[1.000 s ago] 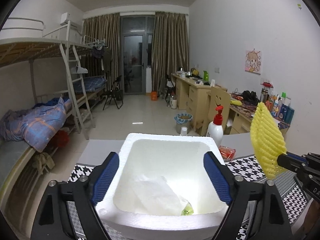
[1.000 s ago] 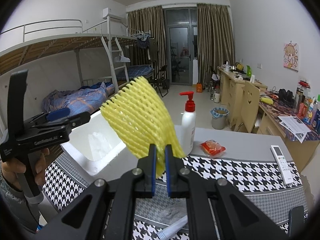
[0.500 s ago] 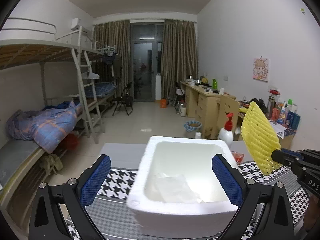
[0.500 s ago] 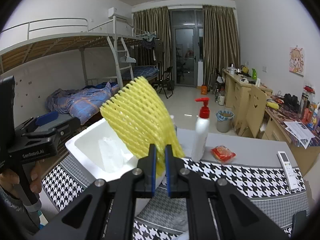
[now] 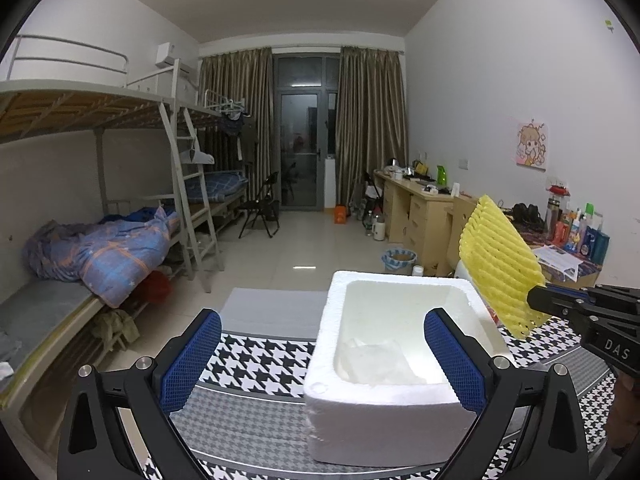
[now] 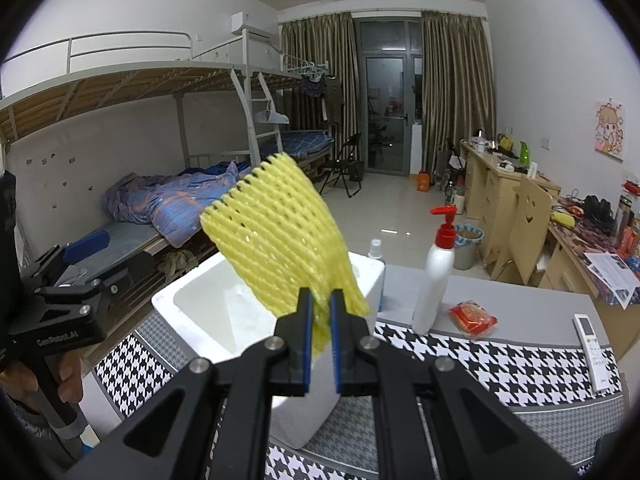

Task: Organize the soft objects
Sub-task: 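Lower the yellow net sleeve into the foam box and open the right gripper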

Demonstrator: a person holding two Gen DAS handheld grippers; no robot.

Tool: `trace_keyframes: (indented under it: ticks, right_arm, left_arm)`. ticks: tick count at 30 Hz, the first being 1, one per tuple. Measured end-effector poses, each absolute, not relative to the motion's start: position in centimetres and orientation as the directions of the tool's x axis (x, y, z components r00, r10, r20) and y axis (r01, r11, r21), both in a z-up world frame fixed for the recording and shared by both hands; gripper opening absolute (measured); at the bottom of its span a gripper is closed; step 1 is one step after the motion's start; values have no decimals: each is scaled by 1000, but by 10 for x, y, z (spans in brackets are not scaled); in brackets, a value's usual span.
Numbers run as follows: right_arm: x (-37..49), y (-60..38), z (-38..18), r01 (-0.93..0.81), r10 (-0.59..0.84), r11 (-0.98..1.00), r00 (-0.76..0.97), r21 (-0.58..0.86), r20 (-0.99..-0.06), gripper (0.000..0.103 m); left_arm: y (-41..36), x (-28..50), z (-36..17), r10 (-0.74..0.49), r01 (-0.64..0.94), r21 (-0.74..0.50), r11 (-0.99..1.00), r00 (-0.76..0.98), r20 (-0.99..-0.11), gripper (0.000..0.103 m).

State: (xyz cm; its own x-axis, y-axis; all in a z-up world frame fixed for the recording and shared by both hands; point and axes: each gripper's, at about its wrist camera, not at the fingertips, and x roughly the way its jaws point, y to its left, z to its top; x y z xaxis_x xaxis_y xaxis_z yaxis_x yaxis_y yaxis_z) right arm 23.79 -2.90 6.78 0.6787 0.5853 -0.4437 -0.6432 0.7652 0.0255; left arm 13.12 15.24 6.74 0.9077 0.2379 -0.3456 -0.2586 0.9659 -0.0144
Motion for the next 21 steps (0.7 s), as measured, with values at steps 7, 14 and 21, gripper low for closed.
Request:
trace_keyframes:
  ticks: [7,14,21]
  right_arm:
    - [240,-16,68,-655,588,755,665,18,-460,11]
    - [244,-1,66,-665,588,747,651,13,-481,11]
    - [252,9,63,-666,590,746,639,29,-493,11]
  left_arm:
    - [164,126,66,240,-265,-27,964,908,-343,102]
    - [171,122,64,249,-275,-31,961,907,-339,102]
    - [180,118,60,256,-288,-44,957,903,-345,102]
